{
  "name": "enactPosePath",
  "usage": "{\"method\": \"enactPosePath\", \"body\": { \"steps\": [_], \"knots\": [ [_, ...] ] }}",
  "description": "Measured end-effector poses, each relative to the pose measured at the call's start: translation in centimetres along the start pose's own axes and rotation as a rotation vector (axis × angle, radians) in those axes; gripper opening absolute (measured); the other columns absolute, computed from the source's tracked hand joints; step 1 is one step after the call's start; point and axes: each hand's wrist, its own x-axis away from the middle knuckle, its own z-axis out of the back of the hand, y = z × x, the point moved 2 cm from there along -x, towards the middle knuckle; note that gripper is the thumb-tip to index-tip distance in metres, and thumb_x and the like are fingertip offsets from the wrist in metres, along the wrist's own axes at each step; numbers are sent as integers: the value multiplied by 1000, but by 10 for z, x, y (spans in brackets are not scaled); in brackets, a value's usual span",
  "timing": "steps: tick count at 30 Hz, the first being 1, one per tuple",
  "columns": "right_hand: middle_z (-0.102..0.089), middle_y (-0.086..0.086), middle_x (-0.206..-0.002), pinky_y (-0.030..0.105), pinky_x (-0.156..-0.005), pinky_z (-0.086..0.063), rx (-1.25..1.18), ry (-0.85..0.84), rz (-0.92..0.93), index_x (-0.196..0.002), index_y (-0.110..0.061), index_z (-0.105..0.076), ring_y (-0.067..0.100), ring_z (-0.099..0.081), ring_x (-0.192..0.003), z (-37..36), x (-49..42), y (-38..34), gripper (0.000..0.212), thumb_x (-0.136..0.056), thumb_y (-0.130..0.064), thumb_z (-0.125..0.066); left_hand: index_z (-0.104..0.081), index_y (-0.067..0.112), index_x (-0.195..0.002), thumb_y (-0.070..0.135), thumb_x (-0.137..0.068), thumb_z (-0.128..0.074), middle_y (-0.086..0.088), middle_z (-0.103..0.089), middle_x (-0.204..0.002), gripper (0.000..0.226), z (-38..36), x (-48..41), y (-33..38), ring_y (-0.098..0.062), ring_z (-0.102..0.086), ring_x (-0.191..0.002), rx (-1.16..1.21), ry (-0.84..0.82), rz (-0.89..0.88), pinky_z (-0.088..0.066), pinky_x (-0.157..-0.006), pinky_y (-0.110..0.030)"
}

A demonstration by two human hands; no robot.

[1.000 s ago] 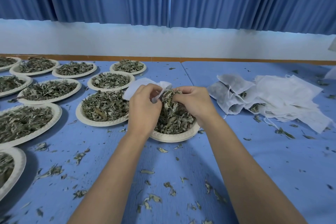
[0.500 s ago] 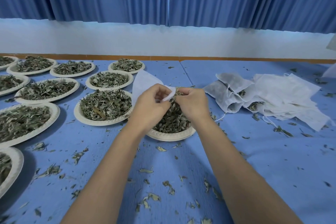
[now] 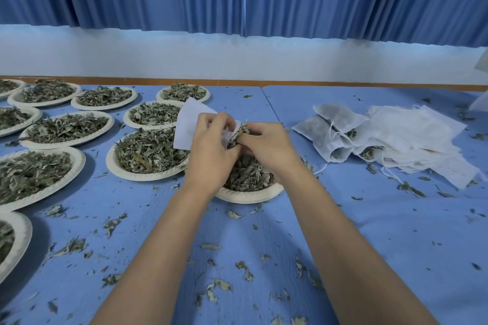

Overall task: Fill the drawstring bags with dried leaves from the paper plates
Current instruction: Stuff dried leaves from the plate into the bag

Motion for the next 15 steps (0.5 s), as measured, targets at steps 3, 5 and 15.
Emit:
{"method": "enactPosePath", "body": {
  "steps": [3,5,15],
  "knots": [
    [-56,7,-81,32,-83,-53,-45,-173,-53,-96,2,-65,12,-53,-78,7,0,-2,17,-86,-5,-53,-54,21,-90,1,-75,-74,11,-41,-95,31,1,0,-1,-6,-48,-89,27,17,-5,-37,-79,-8],
    [-53,4,-83,36,-93,-51,-15,-217,-80,-97,4,-61,12,-51,-82,11,-1,-3,20,-84,-5,-50,-56,22,-89,3,-76,-75,17,-41,-94,30,2,0,-1,-9,-49,-93,31,18,4,-38,-79,-13],
    [-67,12,-109,37,-86,-50,-78,-97,-191,-95,-9,-72,17,-59,-86,23,-6,1,25,-83,-11,-50,-51,31,-73,-9,-75,-67,14,-51,-89,43,6,-3,-6,14,-51,-82,85,16,45,-34,-69,0]
  ]
}}
